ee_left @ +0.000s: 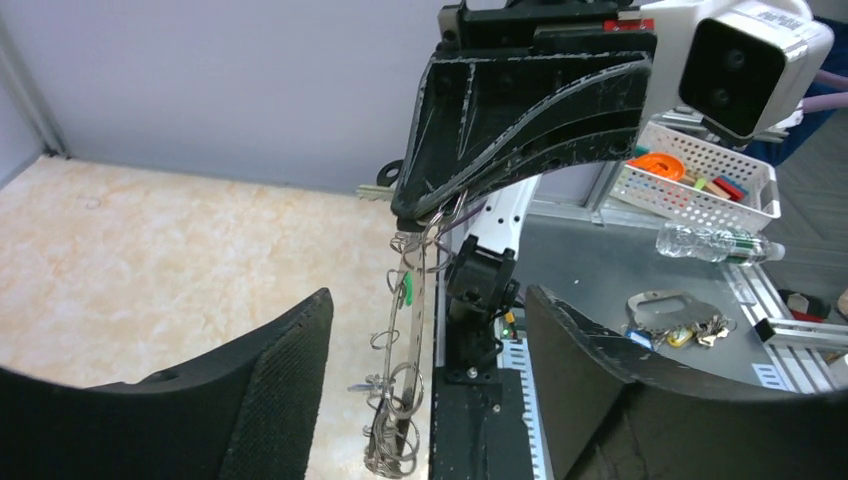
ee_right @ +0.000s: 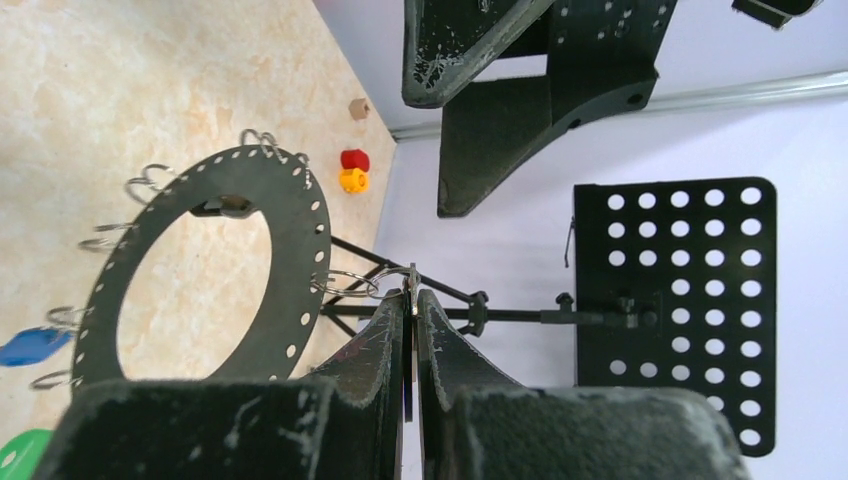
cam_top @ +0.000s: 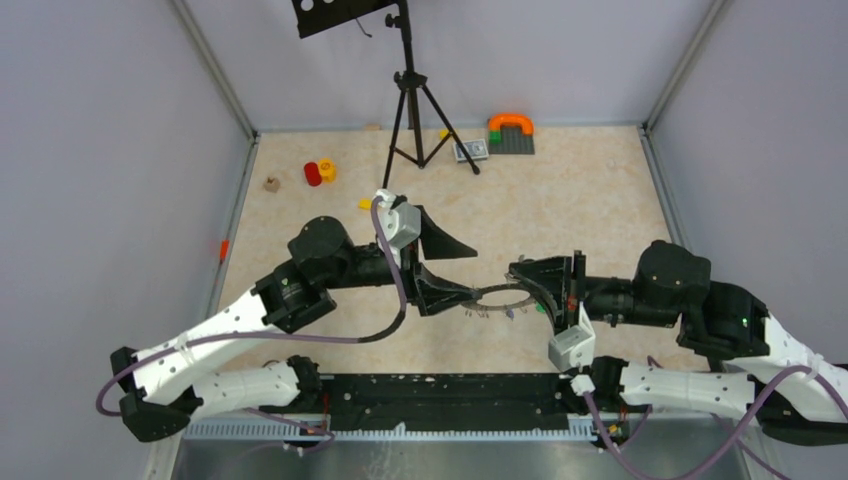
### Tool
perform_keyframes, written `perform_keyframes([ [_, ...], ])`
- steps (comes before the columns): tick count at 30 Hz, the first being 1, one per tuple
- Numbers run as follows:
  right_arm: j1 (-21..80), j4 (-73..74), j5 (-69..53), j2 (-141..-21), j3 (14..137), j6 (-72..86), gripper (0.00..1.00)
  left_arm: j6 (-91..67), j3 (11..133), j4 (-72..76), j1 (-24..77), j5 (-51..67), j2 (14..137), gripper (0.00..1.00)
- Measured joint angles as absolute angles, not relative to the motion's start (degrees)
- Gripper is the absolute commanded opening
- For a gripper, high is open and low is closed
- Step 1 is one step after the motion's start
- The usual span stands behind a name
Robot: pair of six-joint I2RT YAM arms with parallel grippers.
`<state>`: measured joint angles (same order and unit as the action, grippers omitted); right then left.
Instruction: Remove the keys from the keyring
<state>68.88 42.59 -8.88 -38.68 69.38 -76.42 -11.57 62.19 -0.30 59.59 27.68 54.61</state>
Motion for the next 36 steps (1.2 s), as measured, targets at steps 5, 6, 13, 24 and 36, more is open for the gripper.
perform_keyframes([
  [5, 68.88, 41.87, -9.89, -38.61, 69.36, -79.61, 0.0, -10.52, 62.19, 3.07, 59.59, 30.35, 56.95, 0.78],
  [6, 68.88, 41.52, -10.2, -38.61, 69.36, -80.38, 0.0, -10.44, 62.19, 3.57, 59.59, 30.87, 57.56, 0.78],
  [13, 68.88, 39.22, -11.88, -38.37, 69.38, -86.11, 0.0, -10.37, 62.19, 6.61, 59.59, 34.68, 61.39, 0.78],
  [24, 68.88, 39.7, -12.08, -40.18, 70.63, -91.37, 0.0, -13.02, 62.7, 13.3, 59.59, 40.4, 65.49, 0.68],
  [36, 68.88, 38.81, -12.1, -39.42, 70.63, -91.94, 0.0, -15.38, 62.89, 16.75, 59.59, 46.15, 66.92, 0.45],
])
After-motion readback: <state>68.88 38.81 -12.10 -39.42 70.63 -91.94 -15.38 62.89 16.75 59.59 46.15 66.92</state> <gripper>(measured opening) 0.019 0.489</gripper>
